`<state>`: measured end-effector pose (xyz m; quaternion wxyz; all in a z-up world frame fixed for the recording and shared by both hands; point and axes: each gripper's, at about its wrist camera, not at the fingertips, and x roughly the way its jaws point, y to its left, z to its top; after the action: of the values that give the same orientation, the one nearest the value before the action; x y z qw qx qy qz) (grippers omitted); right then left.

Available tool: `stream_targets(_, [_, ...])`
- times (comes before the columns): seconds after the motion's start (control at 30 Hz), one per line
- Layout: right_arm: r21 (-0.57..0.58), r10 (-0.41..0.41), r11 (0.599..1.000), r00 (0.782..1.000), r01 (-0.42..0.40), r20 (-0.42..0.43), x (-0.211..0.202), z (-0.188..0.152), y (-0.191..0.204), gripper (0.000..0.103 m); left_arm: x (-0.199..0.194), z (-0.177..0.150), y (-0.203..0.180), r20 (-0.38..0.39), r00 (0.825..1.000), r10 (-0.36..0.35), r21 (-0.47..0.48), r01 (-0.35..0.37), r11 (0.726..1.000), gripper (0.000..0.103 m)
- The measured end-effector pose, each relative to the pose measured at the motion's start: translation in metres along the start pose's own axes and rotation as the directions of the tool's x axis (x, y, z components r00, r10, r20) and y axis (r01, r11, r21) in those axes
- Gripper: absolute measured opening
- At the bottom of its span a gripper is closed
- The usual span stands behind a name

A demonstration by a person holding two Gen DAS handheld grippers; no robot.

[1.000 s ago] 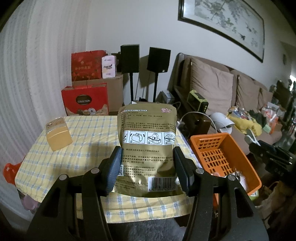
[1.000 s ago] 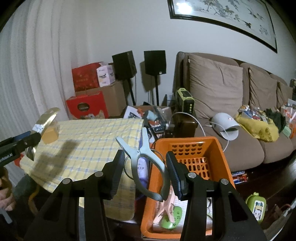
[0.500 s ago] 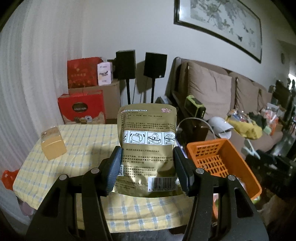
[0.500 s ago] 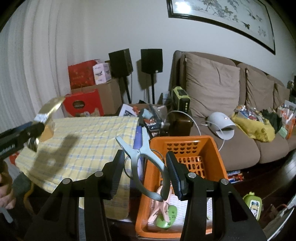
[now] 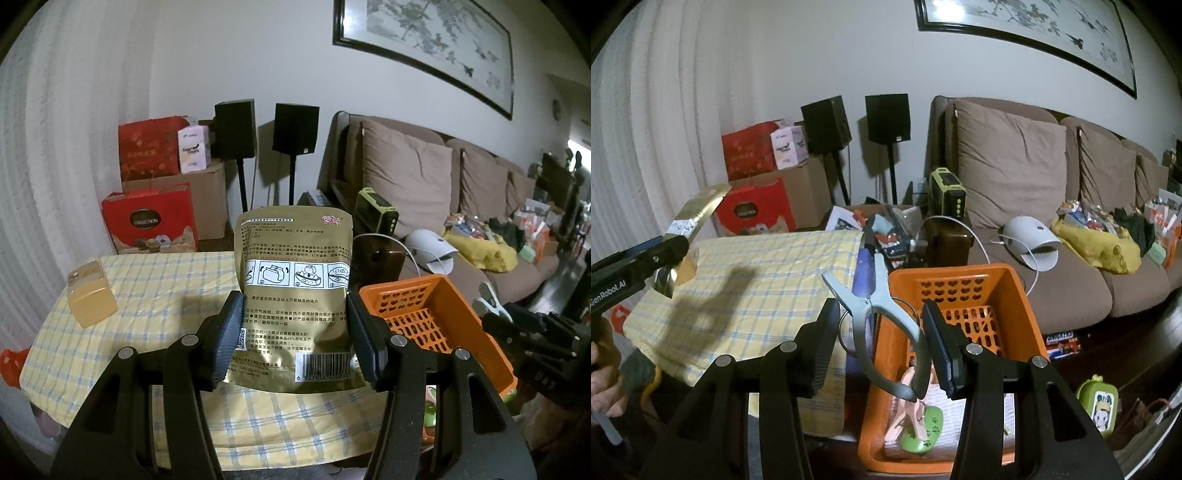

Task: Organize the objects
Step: 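Move the grey clip in the right gripper over the orange basket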

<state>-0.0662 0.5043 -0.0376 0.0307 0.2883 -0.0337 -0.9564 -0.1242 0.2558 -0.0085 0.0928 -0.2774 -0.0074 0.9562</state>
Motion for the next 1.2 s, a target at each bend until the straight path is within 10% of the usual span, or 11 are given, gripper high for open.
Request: stream_targets(1.2, [0.13,-0.069,0.989,0.997,0.071,-0.025,0.001,-0.003,-0.06,0.047,0.031,-0.011,-0.056,-0.092,0.993,-0.077,0.078,0.084,0.993,0.052])
